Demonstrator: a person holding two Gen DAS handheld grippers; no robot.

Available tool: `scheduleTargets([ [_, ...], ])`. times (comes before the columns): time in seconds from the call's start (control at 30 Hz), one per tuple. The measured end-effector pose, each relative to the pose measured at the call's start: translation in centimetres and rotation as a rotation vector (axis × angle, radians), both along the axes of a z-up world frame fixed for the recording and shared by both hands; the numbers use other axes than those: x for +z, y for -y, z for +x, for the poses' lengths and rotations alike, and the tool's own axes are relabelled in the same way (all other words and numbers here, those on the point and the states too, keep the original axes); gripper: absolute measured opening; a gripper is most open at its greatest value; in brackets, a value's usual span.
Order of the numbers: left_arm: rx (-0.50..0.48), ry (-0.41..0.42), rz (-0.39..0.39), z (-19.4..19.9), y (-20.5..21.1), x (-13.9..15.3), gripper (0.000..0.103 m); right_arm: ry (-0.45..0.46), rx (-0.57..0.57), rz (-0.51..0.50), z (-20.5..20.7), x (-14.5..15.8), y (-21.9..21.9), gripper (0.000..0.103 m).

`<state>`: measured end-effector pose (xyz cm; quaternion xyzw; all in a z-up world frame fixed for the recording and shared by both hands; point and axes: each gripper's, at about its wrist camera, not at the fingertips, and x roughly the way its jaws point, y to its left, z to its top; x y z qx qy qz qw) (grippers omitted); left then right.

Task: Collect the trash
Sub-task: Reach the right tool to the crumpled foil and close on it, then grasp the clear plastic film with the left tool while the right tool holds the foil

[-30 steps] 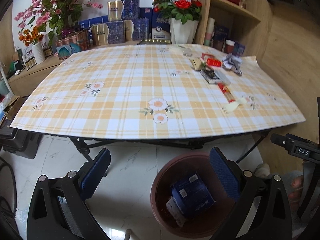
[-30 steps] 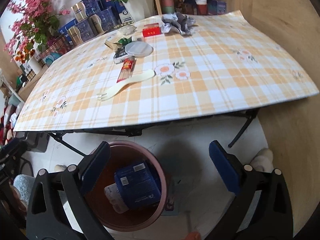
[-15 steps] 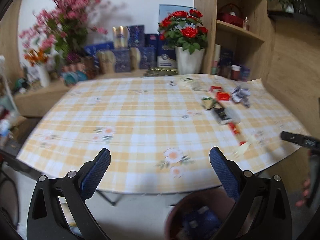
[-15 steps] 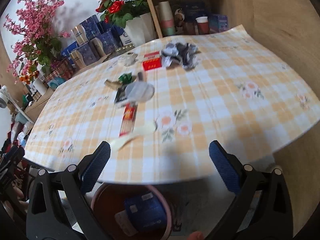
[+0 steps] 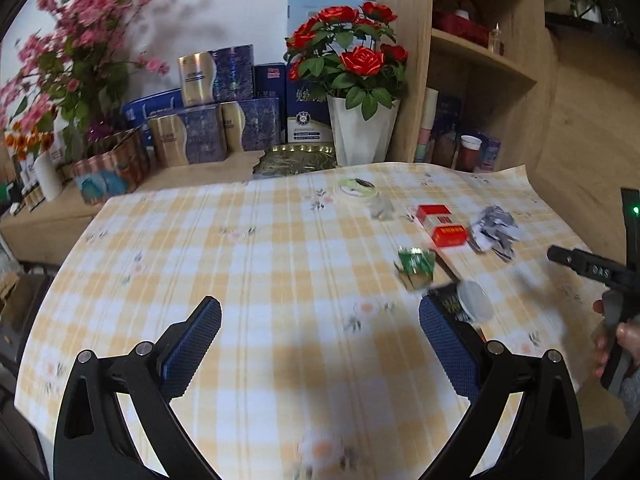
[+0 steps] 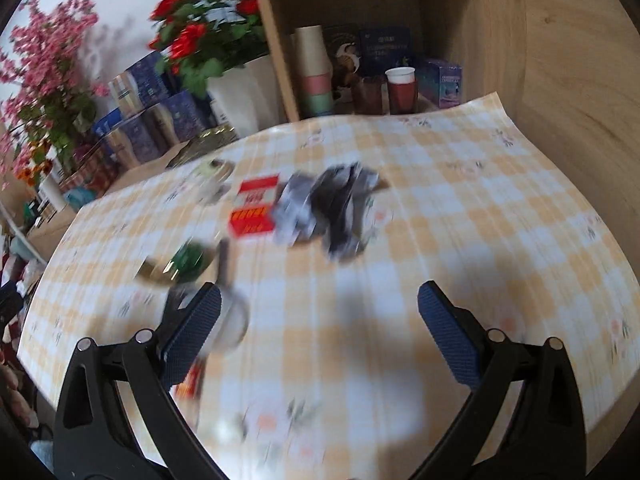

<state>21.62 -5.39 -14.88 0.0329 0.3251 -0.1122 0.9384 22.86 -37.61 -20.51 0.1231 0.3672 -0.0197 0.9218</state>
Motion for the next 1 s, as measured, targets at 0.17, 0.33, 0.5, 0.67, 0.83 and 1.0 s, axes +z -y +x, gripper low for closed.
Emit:
scheduleTargets([
  [0.17, -0.015, -0.019, 0.009, 4.5, 1.8, -0.5, 0.097, -0.017, -0.016, 0.053, 5.5, -1.3, 0.1, 0.097],
  [0.33, -0.039, -0.031, -0.008, 7.1, 3.3, -0.9, 0.097, -0.033, -0.099, 0.099, 9.6, -2.9, 0.4, 0.097],
  [0.5, -0.068, -0.059, -0.031, 8.7, 4.3, -1.6, 0.097, -0.066, -0.151, 0.116, 11.8, -4.4, 1.1, 0.097],
  [0.67, -0.09, -0.097, -0.049, 10.4, 5.1, -2.4, 0.097, -0.088, -0.131, 0.152, 12.1, -6.1, 1.5, 0.073],
  [0.83, -0.142, -0.144, -0.066, 12.9, 6.4, -3.2, 0.078, -0.021, -0.1, 0.162, 10.9, -5.6, 1.0, 0.046],
  [1.0, -0.169, -0.17, -0.053, 16.2, 8.2, -4.1, 0.074, 0.063, -0.129, 0.134, 9.4, -4.6, 0.5, 0.043],
])
